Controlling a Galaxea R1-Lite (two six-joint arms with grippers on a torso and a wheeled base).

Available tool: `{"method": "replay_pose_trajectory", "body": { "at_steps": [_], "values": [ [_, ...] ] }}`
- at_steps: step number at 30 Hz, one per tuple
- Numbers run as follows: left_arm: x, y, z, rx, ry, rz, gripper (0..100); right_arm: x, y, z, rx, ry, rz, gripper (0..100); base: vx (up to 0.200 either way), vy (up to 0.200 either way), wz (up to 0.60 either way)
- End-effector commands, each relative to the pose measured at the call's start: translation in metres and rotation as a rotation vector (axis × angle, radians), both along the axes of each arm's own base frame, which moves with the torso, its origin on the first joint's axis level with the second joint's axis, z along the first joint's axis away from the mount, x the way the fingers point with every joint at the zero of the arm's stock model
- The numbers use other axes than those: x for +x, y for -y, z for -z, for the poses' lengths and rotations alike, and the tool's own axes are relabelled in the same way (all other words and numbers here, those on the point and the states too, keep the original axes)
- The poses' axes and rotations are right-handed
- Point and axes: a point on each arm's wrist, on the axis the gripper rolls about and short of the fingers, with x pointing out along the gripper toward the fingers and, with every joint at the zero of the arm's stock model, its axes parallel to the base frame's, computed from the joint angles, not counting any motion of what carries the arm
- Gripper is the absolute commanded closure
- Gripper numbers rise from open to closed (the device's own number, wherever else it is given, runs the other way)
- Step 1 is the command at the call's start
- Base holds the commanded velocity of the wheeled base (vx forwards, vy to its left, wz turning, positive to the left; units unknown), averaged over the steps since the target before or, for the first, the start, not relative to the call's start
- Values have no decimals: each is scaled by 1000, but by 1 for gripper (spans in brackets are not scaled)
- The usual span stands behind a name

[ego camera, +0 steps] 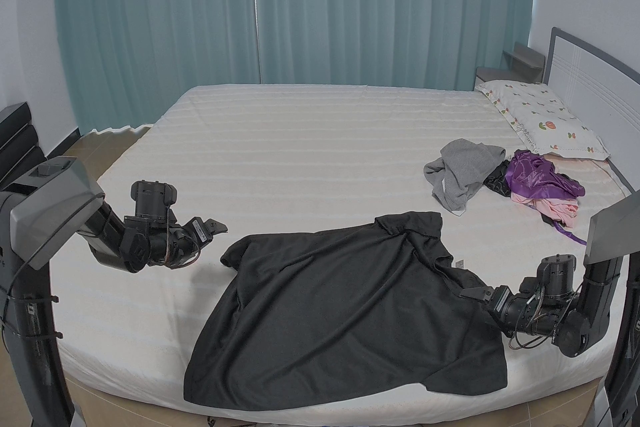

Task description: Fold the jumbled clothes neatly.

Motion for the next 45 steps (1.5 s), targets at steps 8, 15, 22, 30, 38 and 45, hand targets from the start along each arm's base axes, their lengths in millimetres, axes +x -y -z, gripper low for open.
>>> {"method": "replay_pose_trajectory", "body": {
  "at_steps": [8,15,22,30,38,45],
  "values": [
    [20,2,32,-42,-35,-28,0,0,-4,7,1,-21,-17,0,0,0,0],
    [29,9,36,-86,-30,-48,0,0,-5,8,1,-22,-19,0,0,0,0],
    [37,32,53,-61,-32,-12,0,0,-5,8,0,-24,-19,0,0,0,0],
    [41,34,56,-53,-26,-18,100,0,-5,8,1,-22,-19,0,0,0,0],
    [47,31,54,-18,2,-85,100,1,-5,8,-1,-22,-18,0,0,0,0],
    [67,14,29,-36,107,-274,100,7,-5,5,-3,6,-10,0,0,0,0]
  ]
}}
